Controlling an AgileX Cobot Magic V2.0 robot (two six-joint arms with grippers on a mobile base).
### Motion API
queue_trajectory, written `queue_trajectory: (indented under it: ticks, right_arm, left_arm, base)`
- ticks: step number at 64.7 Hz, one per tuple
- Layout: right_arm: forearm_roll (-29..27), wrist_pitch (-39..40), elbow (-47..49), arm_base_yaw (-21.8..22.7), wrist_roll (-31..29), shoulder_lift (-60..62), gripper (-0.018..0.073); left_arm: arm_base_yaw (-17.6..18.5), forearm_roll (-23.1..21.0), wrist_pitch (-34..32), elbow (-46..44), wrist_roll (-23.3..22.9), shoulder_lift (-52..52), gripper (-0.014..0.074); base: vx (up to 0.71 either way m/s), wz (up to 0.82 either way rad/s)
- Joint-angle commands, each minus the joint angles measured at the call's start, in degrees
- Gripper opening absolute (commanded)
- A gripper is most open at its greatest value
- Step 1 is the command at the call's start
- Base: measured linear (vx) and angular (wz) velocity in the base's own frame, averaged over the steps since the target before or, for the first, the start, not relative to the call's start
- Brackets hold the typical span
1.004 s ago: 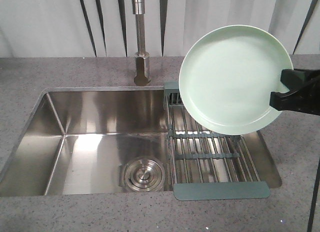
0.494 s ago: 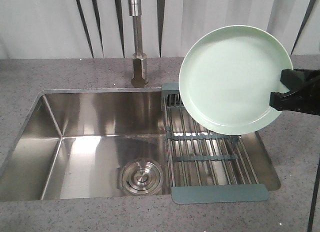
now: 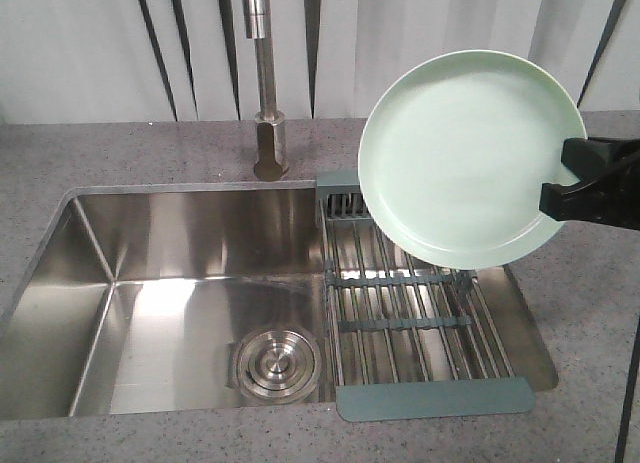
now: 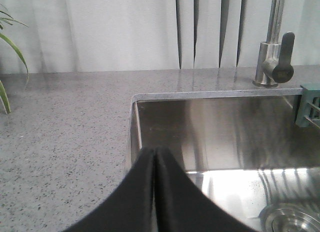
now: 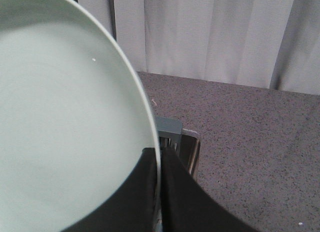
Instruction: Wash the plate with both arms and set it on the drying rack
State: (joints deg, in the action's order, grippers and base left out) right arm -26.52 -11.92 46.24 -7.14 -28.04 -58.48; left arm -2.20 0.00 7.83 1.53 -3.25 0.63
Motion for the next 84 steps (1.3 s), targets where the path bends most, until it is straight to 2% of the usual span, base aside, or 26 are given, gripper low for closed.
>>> queue_trajectory:
  ticks: [1, 84]
  right_arm:
    - [-0.5, 4.2, 1.6, 0.2, -0.4, 1.0, -0.0005]
    - [-0.5, 4.2, 1.6, 0.2, -0.4, 1.0, -0.0005]
  left_arm:
    - [0.0, -0.4, -4.2, 0.9, -0.6, 0.9, -0.0006]
    - [0.0, -0.4, -4.2, 0.9, -0.6, 0.9, -0.0006]
  base:
    - [0.04, -0.02]
    - [0.04, 0.02]
